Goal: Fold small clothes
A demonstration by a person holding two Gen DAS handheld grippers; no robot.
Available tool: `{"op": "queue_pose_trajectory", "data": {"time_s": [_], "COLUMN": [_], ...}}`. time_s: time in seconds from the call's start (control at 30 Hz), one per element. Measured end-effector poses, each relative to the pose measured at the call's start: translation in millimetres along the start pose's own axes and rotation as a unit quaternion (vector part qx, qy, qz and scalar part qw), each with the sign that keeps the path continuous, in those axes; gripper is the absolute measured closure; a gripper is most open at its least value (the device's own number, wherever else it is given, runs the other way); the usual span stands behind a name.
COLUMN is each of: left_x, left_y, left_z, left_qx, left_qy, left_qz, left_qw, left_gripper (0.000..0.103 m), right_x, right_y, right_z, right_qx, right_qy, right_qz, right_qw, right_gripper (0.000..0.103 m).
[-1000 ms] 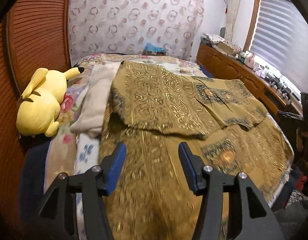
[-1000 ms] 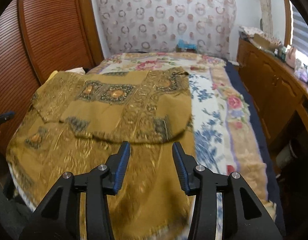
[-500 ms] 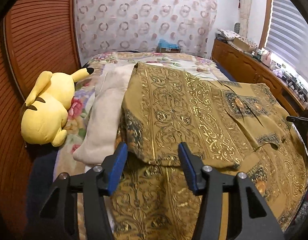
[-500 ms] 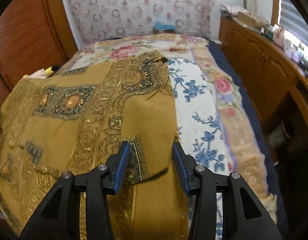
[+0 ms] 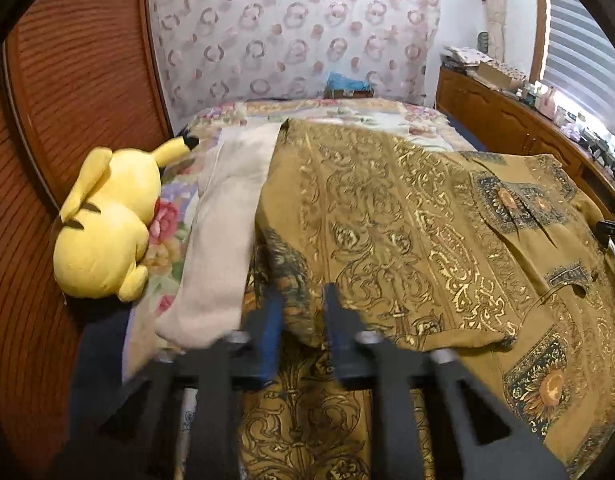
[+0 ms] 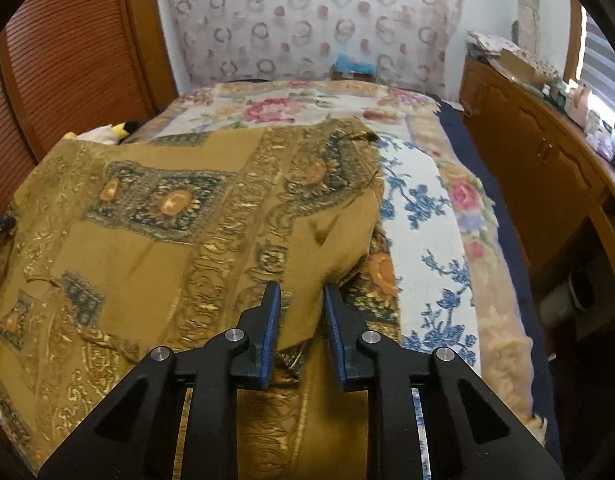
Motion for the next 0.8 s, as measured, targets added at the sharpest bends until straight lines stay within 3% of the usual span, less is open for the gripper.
{"op": "queue_pose_trajectory", "data": {"time_s": [0.2,0.37,0.8], "left_x": [-8,-10,-22], "left_y": [3,11,71], "left_z": [6,14,15], "left_qx": [-0.002,-0.013,-0.065], "left_qy": [-0.019,-0.018,-0.023], "left_qz": [0.001,-0.003,-0.033], "left_qw": [0.9998,0.9998,0.9971], "left_gripper": [0.101,0.103,0.103], "right_x": [-11,-9,3], "right_y": [-10,-11,44], "right_z": [-1,0,5], "right_qx": [0.020,0.019,-0.064], "right_qy": [-0.009,0.002,0.035], "right_qz": [0.000,0.003,0.012], "right_qw": [1.000,1.000,0.997], "right_gripper": [0.082,0.098,0.100]}}
Point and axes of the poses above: each gripper's, at about its wrist camera, not at the fingertips, and y roughly against the way its jaws point, x to its left, z to its top, the point moved 4 cm from there along -y, roughly the way its jaws point, and after that the axes turned 10 degrees about x, right-handed, at the moved point
